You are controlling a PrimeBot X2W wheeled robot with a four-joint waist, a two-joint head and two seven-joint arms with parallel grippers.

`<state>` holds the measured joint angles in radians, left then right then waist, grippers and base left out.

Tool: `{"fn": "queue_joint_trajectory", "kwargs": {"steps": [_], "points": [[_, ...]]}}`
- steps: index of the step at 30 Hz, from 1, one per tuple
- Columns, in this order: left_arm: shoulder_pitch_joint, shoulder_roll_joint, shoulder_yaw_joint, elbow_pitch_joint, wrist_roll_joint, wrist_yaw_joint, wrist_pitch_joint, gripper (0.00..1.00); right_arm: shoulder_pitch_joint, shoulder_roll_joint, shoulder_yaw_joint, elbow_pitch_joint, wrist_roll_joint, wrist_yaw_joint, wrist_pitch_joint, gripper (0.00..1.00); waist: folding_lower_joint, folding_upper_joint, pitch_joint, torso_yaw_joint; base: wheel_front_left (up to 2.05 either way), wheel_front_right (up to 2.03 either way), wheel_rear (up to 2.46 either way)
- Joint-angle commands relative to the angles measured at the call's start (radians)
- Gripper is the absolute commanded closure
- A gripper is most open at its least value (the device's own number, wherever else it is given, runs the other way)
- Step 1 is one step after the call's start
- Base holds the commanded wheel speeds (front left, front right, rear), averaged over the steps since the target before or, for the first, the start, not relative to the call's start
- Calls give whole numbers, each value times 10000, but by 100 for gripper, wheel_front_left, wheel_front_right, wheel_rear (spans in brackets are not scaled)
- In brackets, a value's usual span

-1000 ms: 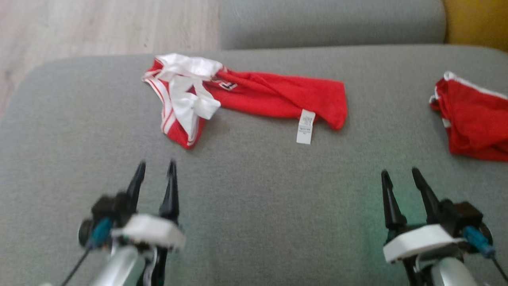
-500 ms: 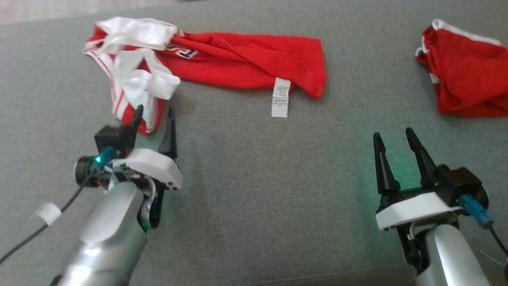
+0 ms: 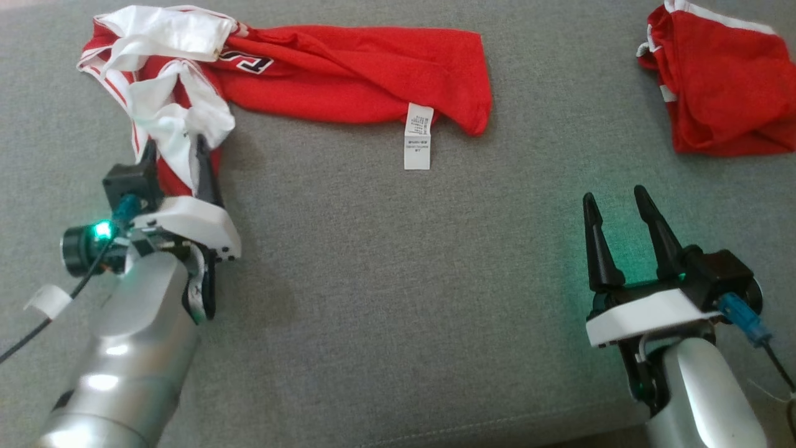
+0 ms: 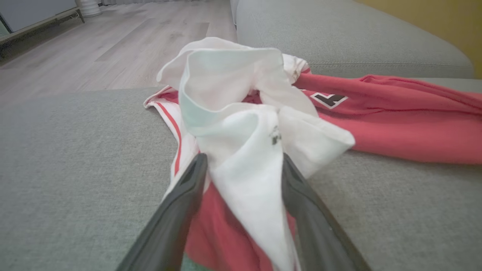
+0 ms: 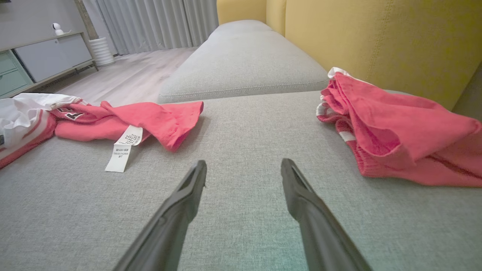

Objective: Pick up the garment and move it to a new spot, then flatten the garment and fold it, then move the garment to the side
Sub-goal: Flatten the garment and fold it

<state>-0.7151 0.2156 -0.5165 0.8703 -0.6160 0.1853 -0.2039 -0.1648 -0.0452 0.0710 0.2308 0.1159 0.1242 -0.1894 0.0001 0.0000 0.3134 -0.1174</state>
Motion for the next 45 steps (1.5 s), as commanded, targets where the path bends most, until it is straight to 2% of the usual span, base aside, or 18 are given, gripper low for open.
{"fn": "queue_joint_trajectory", "kwargs": {"steps": [1,3,4,11,17,21,23,29,34,38,39,40,41,42,43,45], "points": [[-616,391,338,4,89,40,-168,51,-343,-51,266,-239,107,65,-138,0,-1,0,50,-33,0,0,0],[-801,393,308,105,132,-64,-244,87,-383,-51,249,-208,111,65,-164,0,-1,0,73,-39,0,0,0],[-892,390,309,101,161,-109,-308,100,-398,-51,236,-188,111,65,-177,0,-1,0,73,-34,0,0,0],[-1114,266,180,-581,585,-482,-555,100,-358,-51,66,-25,91,65,-244,0,-1,0,-176,165,0,0,0],[-231,329,-547,-2140,1348,-1328,-574,100,-194,-51,-95,87,58,65,-265,0,-1,0,-725,534,0,0,0],[872,701,-1364,-3061,1703,-1859,-422,100,35,-51,-216,151,37,65,-240,0,-1,0,-1161,795,0,0,0],[1470,983,-1704,-3593,1842,-1969,-228,100,162,-51,-292,182,22,65,-225,0,-1,0,-1372,924,0,0,0],[3300,1893,-2446,-5076,1921,-2015,712,100,531,-51,-526,129,-1,65,-134,0,-1,0,-1826,1246,0,0,0],[4195,2774,-2580,-5864,1952,-1766,1321,100,711,-51,-625,76,-26,65,-78,0,-1,0,-2012,1375,0,0,0],[4679,3171,-2535,-6212,1758,-1630,1609,100,790,-51,-658,30,-31,65,-43,0,-1,0,-2098,1426,0,0,0],[4771,3207,-2502,-6251,1711,-1565,1613,94,810,-51,-650,11,-26,65,-32,0,-1,0,-2122,1432,0,0,0],[4855,3219,-2469,-6279,1660,-1502,1600,67,832,-51,-641,-7,-20,65,-22,0,-1,0,-2145,1437,0,0,0],[4935,3198,-2423,-6299,1590,-1434,1560,47,855,-51,-636,-17,-12,65,-14,0,-1,0,-2173,1443,0,0,0],[5004,3165,-2380,-6314,1533,-1359,1506,5,874,-51,-631,-26,-4,65,-8,0,-1,0,-2197,1450,0,0,0],[5071,3120,-2344,-6315,1471,-1289,1468,0,888,-51,-633,-32,4,65,-3,0,-1,0,-2227,1461,0,0,0],[5187,3042,-2262,-6308,1363,-1148,1370,0,914,-51,-645,-40,9,65,10,0,-1,0,-2286,1483,0,0,0]]}}
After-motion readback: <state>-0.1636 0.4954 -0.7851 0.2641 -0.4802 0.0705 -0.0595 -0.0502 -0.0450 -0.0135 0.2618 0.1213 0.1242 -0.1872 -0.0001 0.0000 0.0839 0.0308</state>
